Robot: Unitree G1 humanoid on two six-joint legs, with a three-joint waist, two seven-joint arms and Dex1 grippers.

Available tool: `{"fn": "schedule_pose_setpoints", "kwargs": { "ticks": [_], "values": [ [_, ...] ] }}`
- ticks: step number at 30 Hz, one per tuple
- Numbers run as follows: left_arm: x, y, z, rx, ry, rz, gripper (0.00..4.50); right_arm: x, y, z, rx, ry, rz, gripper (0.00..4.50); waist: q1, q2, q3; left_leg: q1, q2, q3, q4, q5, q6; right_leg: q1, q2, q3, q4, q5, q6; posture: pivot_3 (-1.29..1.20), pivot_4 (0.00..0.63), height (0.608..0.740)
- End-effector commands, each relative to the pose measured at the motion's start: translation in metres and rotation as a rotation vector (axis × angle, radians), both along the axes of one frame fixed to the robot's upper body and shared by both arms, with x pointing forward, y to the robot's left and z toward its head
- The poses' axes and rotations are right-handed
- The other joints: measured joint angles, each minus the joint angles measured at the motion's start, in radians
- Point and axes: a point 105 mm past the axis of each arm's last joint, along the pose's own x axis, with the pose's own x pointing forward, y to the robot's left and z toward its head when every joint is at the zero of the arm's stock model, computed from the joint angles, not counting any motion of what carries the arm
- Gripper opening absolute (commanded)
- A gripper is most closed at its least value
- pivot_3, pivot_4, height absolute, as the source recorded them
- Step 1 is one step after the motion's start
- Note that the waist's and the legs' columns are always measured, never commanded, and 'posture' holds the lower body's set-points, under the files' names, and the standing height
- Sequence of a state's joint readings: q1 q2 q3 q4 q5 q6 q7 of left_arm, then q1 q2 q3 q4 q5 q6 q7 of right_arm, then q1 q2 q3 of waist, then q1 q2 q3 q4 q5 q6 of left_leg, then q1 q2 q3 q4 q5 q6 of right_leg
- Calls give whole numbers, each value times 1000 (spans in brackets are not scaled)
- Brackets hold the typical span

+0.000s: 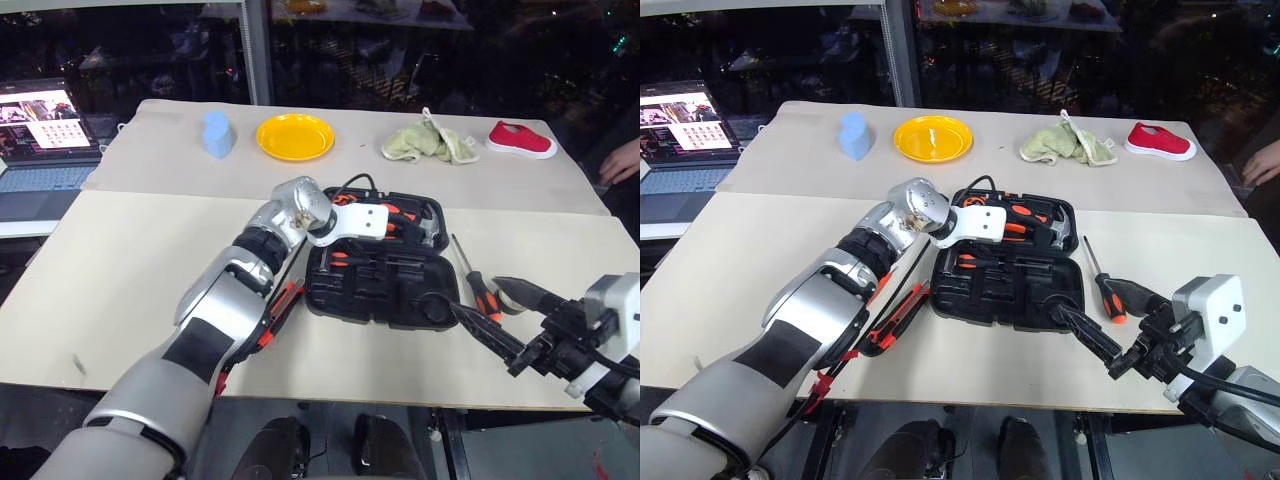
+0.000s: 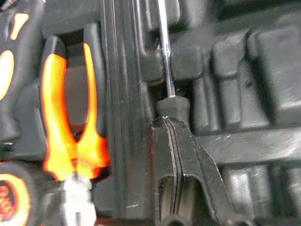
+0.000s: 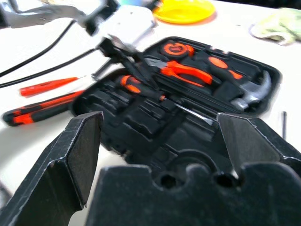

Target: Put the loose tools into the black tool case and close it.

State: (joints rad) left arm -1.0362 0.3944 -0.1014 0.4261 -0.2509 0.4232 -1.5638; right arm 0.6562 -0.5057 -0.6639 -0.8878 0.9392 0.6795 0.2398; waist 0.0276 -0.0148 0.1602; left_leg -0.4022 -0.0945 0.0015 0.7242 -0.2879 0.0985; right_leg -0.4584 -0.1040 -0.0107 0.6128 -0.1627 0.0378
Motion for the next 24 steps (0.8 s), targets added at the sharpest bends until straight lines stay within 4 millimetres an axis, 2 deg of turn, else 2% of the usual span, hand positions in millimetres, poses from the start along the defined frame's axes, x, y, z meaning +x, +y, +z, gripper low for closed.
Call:
{"fn": "schedule_pose_setpoints", "kwargs": {
  "ticks": [1,4,6,8,11,14,15,16,19,24],
  "values": [
    [-55,11,6,6,58,-177,2657,-40,-28,-3,-69,60,-136,4500,-1,5,-2,1,0,0,-2,0,0,0,0,1,-1,0,0,0,150,740],
    [-70,18,5,24,85,-178,3779,-69,-54,0,-115,115,-226,4500,8,5,-2,4,0,0,-2,0,0,4,0,0,-4,-1,2,0,150,740],
    [-76,18,10,19,86,-179,4439,-76,-63,7,-139,117,-236,4500,7,4,-1,12,0,1,-1,-10,2,12,0,1,-6,-3,7,0,150,740],
    [-78,15,12,12,90,-177,4439,-75,-68,14,-152,108,-225,4500,-4,5,0,22,1,1,-2,-10,1,23,-1,2,-9,-8,14,0,150,740],
    [-79,12,13,5,84,-170,4439,-50,-74,31,-182,58,-155,4500,-24,6,-1,33,3,1,-10,-11,1,37,-3,12,-16,-14,9,0,150,740],
    [-79,9,12,2,75,-157,4439,-21,-73,42,-180,27,-77,4500,-41,7,-1,35,2,3,-12,-10,-1,36,-1,15,-16,-13,10,0,150,740],
    [-80,8,13,-1,77,-157,4439,-9,-69,44,-163,28,-39,4500,-42,7,-1,35,3,3,-12,-9,-2,35,0,15,-15,-9,14,0,150,740],
    [-81,7,13,-3,78,-158,4439,1,-64,44,-148,34,2,4500,-42,7,-1,35,3,3,-12,-8,-2,34,1,15,-15,-7,13,0,150,740],
    [-83,6,12,2,77,-149,4439,29,-50,34,-103,95,82,4500,-34,6,-1,33,5,2,-14,0,-5,29,4,15,-15,-2,-2,0,150,740],
    [-80,7,6,40,48,-116,4439,61,-39,5,-51,189,88,4500,-6,5,-1,24,5,1,-20,1,-6,20,4,15,-16,-3,-6,0,150,740]
  ]
}}
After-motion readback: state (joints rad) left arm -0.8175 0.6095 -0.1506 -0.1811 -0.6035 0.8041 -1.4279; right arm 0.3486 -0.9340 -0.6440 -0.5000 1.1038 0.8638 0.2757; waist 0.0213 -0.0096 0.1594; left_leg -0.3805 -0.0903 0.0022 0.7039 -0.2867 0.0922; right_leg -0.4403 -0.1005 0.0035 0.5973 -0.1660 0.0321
